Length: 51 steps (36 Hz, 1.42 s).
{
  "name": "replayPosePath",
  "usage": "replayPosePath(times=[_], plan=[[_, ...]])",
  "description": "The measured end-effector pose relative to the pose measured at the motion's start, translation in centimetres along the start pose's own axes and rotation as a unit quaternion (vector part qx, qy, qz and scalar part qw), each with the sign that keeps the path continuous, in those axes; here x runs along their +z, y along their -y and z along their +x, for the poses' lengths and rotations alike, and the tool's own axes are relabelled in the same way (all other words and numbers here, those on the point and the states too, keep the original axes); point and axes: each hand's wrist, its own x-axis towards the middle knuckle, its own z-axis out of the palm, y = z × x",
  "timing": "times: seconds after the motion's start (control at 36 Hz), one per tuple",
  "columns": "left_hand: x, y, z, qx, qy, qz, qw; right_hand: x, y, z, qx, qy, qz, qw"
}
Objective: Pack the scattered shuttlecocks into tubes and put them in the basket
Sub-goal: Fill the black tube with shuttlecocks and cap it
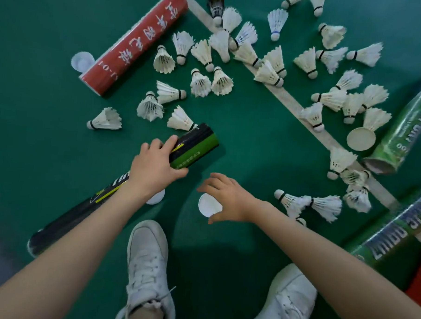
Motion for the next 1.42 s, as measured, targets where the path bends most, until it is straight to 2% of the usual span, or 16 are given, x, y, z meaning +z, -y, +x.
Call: replayPosePath(times=[0.06,0.14,0.25,0.33,0.39,0.44,0.53,0.58,0.64,0.75,0.83,1.0,1.17,1.42], plan=[[0.6,0.2,-0.8,-0.008,-0.001,-0.007,1.000,0.8,0.3,0.1,-0.016,0.027,-0.066,0.997],[1.5,0.6,-1.6,-0.012,0.011,-0.012,1.000,1.9,0.3,0.1,-0.015,0.025,-0.093,0.995],[2.3,1.2,-2.1,-0.019,0.029,-0.018,0.999,2.3,-0.8,-0.2,0.031,-0.045,-0.033,0.998],[2.5,1.4,-2.4,-0.020,0.032,-0.019,0.999,1.9,-1.9,-0.4,0.114,-0.131,0.066,0.983],[2.7,1.3,-2.6,-0.012,0.028,-0.019,0.999,1.0,-2.3,-0.4,0.198,-0.208,0.194,0.938],[2.9,1.1,-2.7,-0.001,0.023,-0.018,1.000,-0.4,-2.3,-0.4,0.261,-0.273,0.344,0.860],[3.0,0.5,-2.8,0.020,0.015,-0.025,0.999,-2.8,-2.0,-0.5,0.264,-0.316,0.545,0.730],[3.1,0.0,-2.8,0.034,0.010,-0.037,0.999,-4.0,-1.7,-0.6,0.239,-0.322,0.604,0.689],[3.0,-0.4,-2.7,0.046,0.001,-0.047,0.998,-4.7,-1.3,-0.6,0.207,-0.323,0.615,0.689],[2.9,-0.9,-2.7,0.068,-0.017,-0.058,0.996,-5.5,0.1,-0.7,0.149,-0.306,0.589,0.733],[2.8,-1.2,-2.8,0.084,-0.026,-0.072,0.994,-5.7,1.0,-0.6,0.128,-0.294,0.567,0.759],[2.9,-1.4,-3.1,0.104,-0.044,-0.085,0.990,-6.3,1.4,-1.3,0.094,-0.292,0.541,0.783],[2.9,-1.4,-3.4,0.122,-0.060,-0.087,0.987,-5.9,1.7,-1.4,0.082,-0.305,0.535,0.784],[2.3,-1.8,-3.2,0.102,-0.075,-0.098,0.987,-6.7,2.8,-1.0,0.101,-0.305,0.534,0.782]])
